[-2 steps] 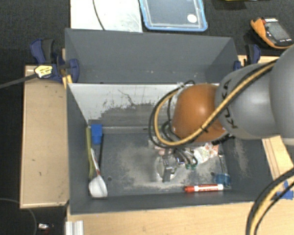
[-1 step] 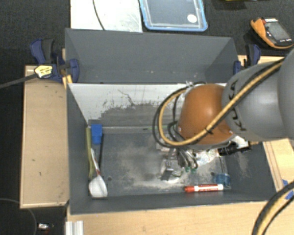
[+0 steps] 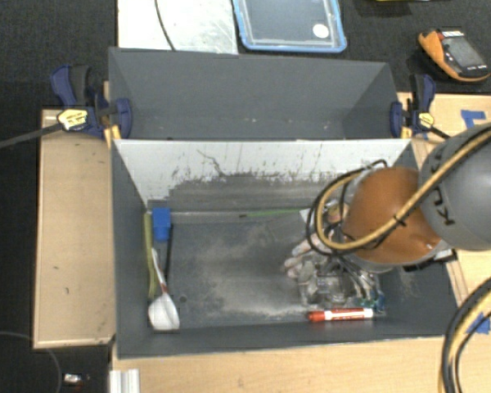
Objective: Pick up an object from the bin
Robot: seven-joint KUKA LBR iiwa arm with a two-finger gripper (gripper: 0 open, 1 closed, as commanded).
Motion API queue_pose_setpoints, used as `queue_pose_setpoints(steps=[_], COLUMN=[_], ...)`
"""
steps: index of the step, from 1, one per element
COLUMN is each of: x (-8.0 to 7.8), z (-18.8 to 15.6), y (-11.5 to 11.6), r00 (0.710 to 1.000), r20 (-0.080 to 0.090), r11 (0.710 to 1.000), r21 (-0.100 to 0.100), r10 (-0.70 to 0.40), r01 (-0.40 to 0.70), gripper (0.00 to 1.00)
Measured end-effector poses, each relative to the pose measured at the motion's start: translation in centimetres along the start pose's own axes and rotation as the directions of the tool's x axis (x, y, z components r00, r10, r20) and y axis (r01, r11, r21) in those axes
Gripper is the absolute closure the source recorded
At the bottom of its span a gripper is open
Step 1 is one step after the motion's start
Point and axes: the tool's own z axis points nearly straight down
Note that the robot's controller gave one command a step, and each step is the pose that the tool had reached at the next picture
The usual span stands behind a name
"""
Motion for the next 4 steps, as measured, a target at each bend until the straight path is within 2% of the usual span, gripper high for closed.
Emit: queue_pose_setpoints(steps=[1,4], x=[0.0,-0.1], z=[0.0,-6.7], y=[0.0,0.1], r00=[1.0,1.0], r20=[0.0,0.0], r11=[1.0,1.0], r21=[0.0,-0.001], r10=[0.001,0.012], r01=[-0.001,-0.012], gripper=[1.0,1.0])
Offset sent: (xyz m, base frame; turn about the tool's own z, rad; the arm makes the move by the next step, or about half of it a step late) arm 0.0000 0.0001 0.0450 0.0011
